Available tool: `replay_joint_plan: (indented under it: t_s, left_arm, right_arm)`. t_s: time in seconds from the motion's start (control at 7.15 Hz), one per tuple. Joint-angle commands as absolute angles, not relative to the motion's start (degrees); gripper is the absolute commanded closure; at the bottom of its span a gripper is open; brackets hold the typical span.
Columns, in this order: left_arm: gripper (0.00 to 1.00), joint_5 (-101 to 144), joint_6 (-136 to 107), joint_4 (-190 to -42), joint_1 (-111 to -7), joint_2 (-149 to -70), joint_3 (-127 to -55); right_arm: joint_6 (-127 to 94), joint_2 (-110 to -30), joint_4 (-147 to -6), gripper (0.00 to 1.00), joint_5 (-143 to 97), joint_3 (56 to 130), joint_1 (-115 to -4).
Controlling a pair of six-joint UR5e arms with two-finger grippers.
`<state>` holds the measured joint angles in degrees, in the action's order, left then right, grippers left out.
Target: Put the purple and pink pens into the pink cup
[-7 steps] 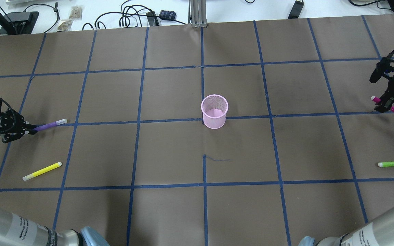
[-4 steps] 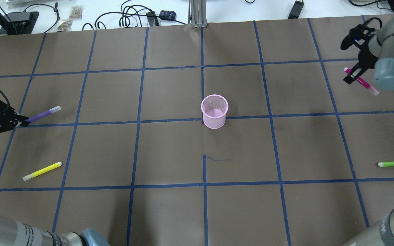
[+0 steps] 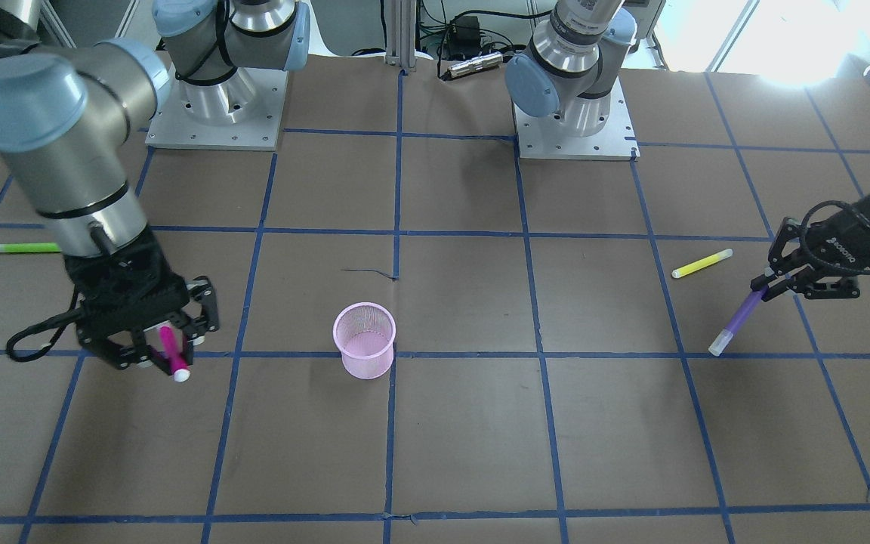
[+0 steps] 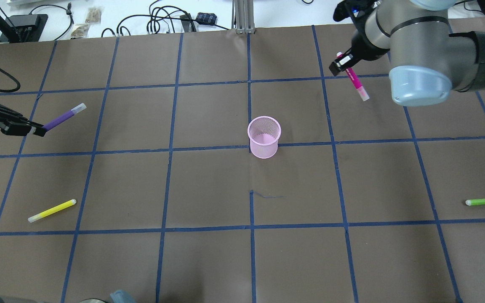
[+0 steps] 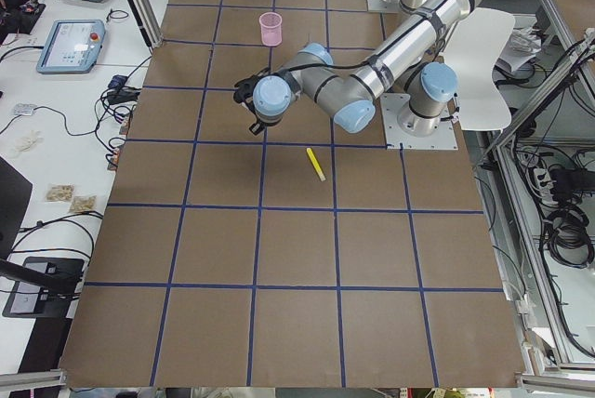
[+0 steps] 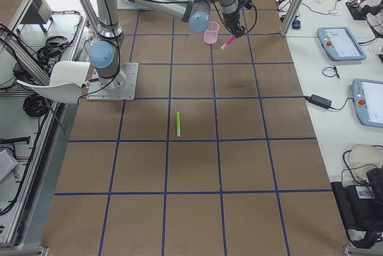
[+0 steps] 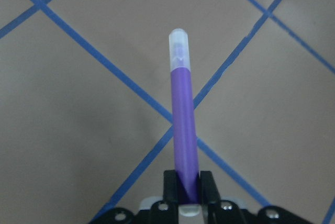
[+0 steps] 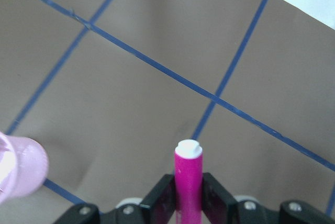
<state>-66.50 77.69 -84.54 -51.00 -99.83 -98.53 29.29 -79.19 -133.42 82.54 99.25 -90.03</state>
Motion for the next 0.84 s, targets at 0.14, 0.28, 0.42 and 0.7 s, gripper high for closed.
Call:
replay_joint_plan:
  t_s: [0.14, 0.28, 0.42, 0.7]
  left_arm:
    - [1.00, -66.5, 49.1, -85.5, -59.4, -93.6, -98.4]
    - [1.00, -66.4, 38.1, -85.7, -61.9, -92.3, -98.4]
    - [1.00, -66.4, 27.6, -86.7, -64.7, -91.3, -98.2]
    - [1.00, -65.2, 9.2, -88.8, -68.2, -89.7, -98.1]
  right_arm:
    - [2.3, -80.9, -149.5, 1.00, 81.8, 102.3, -104.6]
    - [-1.2, -80.3, -153.4, 1.00, 82.3, 103.3, -106.2]
    - [-1.7, -80.2, -160.9, 1.00, 82.6, 106.0, -106.3]
    - [-0.9, -79.6, -182.5, 1.00, 82.7, 117.5, -106.2]
